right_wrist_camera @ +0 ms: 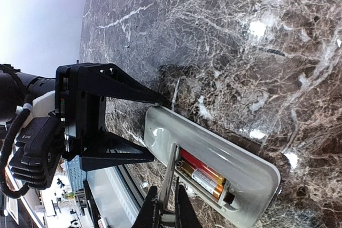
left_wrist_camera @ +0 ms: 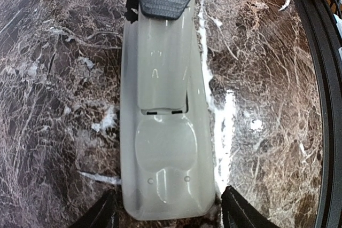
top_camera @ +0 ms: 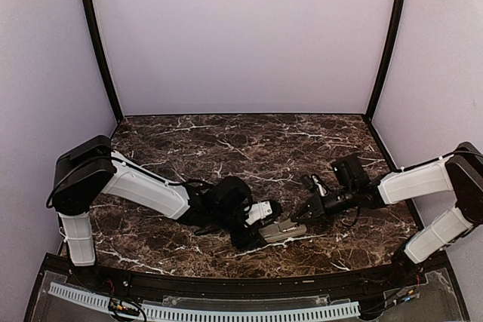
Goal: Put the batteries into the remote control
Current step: Load the battery cover onto the remote control without the battery cover.
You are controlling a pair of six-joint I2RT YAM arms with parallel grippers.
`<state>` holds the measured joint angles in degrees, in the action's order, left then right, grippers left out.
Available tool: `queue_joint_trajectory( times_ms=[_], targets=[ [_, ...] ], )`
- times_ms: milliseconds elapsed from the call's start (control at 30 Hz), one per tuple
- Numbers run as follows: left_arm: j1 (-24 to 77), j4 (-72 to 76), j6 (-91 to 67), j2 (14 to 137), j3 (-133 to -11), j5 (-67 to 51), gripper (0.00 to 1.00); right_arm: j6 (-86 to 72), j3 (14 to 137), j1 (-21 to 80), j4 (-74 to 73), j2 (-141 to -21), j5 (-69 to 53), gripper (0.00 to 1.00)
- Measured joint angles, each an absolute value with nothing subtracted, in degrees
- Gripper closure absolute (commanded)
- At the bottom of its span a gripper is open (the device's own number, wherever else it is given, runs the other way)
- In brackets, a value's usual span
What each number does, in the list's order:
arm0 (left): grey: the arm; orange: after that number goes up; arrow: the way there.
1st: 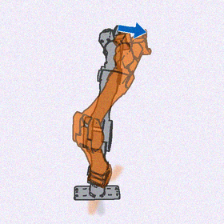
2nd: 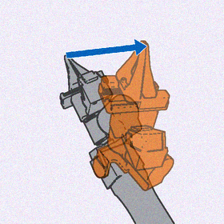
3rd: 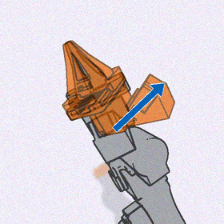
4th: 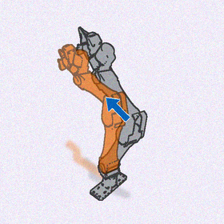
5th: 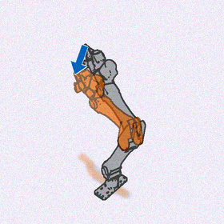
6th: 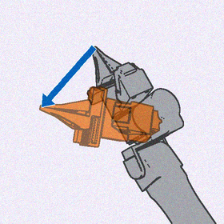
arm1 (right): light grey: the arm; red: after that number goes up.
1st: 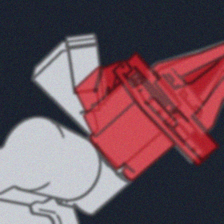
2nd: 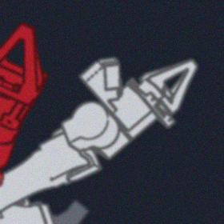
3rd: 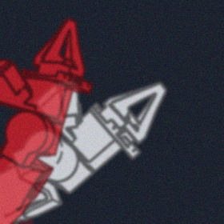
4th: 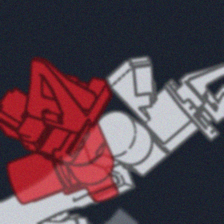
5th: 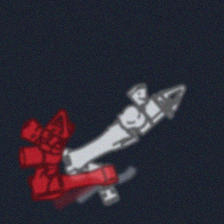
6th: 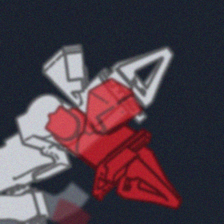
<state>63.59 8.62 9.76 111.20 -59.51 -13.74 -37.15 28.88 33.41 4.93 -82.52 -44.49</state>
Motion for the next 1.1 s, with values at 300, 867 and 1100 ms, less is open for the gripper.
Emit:
queue_joint_trajectory(
  times_ms=[300,867,1100],
  targets=[
    [63.6,9.8,9.1,111.9,-59.8,-14.1,0.41,-37.2,28.7,33.3,6.7,-84.1,-45.5,1.0],
    [63.9,9.8,8.8,112.8,-60.9,-13.9,0.58,-35.7,29.5,33.1,2.4,-84.0,-46.3,1.0],
    [64.3,9.5,8.8,112.8,-61.1,-13.3,0.59,-35.9,30.0,33.0,1.9,-84.9,-46.5,1.0]
  ],
)
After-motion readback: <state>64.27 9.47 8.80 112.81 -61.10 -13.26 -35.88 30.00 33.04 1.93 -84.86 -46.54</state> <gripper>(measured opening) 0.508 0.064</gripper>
